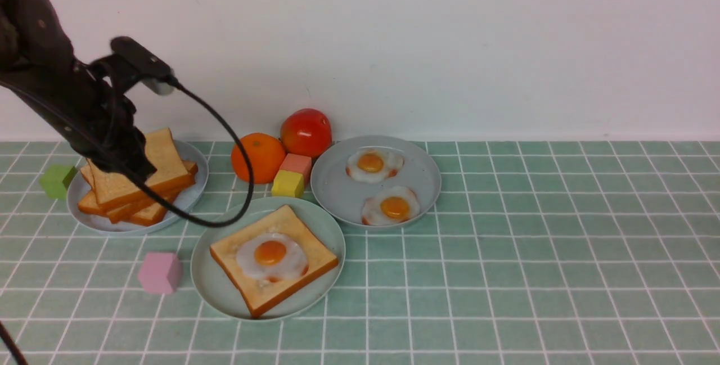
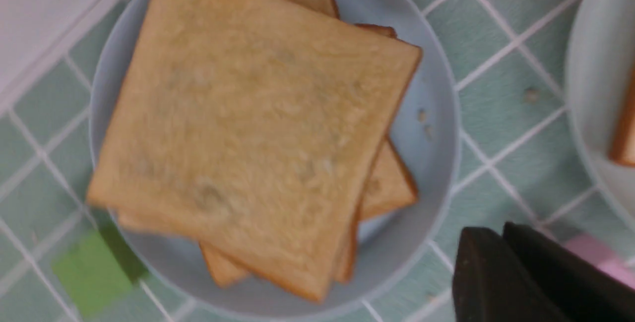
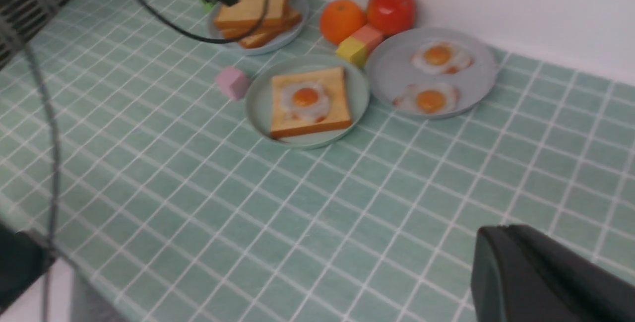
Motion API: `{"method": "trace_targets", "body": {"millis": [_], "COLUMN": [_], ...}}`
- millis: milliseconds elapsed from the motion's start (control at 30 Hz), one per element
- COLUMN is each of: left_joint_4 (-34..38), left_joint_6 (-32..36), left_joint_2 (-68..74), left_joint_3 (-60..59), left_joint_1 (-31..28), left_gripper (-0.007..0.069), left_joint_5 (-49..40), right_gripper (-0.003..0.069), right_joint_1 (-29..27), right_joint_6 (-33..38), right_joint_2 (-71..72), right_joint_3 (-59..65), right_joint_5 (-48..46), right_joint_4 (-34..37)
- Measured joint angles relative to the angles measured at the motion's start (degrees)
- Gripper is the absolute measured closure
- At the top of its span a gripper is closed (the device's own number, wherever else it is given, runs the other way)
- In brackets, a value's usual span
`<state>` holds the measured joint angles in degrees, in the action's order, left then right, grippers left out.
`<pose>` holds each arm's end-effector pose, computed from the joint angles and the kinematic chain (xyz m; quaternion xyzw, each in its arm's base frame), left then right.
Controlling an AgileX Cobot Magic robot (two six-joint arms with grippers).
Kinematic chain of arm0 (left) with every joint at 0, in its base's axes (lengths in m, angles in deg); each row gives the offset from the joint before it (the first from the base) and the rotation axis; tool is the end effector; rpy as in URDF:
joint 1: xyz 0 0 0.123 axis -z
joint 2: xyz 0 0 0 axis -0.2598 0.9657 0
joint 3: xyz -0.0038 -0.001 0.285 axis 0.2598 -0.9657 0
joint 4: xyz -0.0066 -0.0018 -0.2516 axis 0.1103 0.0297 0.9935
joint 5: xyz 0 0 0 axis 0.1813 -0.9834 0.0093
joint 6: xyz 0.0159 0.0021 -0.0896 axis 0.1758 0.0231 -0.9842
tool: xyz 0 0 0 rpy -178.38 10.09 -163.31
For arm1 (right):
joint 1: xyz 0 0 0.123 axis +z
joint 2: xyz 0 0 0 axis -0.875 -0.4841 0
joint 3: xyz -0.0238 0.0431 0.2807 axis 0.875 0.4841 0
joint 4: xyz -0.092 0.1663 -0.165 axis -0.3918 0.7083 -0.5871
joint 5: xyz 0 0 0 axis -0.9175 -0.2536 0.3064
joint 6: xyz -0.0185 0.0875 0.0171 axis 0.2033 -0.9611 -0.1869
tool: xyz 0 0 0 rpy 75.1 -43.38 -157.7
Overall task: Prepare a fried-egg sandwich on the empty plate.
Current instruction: Use the left arm to grab a slice of bread
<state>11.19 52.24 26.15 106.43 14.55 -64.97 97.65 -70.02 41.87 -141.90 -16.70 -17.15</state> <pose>0.4082 -0.0041 0.2496 0.3525 0.9082 0.0414 0.2221 0.0246 0.0275 0.4360 -0.2285 0.8177 0.2331 0.4742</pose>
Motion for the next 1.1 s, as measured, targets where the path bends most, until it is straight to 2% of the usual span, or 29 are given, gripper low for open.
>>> {"method": "trace_targets", "body": {"millis": [100, 167, 233, 267, 300, 567, 967, 1100], "left_joint_4": [-0.48, -1.16, -3.24, -3.4, -4.66, -5.53, -6.98, -7.76], "left_joint_6": [1.31, 1.36, 1.52, 1.52, 1.52, 2.0, 3.19, 1.76], "left_joint_2": [2.28, 2.84, 4.0, 4.07, 4.52, 6.31, 10.27, 10.52], "left_joint_3": [0.37, 0.37, 0.49, 0.49, 0.49, 0.55, 0.55, 0.66], "left_joint_1": [0.0, 0.0, 0.0, 0.0, 0.0, 0.0, 0.0, 0.0], "left_gripper": [0.0377, 0.033, 0.0221, 0.0221, 0.0174, 0.0145, 0.0145, 0.0158], "left_joint_5": [2.34, 3.21, 5.64, 5.86, 7.75, 10.5, 12.84, 13.18], "right_gripper": [0.0659, 0.0658, 0.0658, 0.0658, 0.0658, 0.0655, 0.0648, 0.0645], "right_joint_1": [0.0, 0.0, 0.0, 0.0, 0.0, 0.0, 0.0, 0.0], "right_joint_6": [0.0, 0.0, 0.0, 0.0, 0.0, 0.0, 0.0, 0.0], "right_joint_2": [-1.19, -1.64, -2.94, -3.15, -3.85, -5.52, -5.65, -5.65], "right_joint_3": [0.21, 0.21, 0.26, 0.26, 0.26, 0.26, 0.28, 0.28], "right_joint_5": [-0.67, -0.83, -0.89, -0.89, -0.89, -0.84, -0.42, -0.12], "right_joint_4": [1.56, 1.56, 1.81, 1.81, 2.01, 2.01, 2.03, 2.03]}}
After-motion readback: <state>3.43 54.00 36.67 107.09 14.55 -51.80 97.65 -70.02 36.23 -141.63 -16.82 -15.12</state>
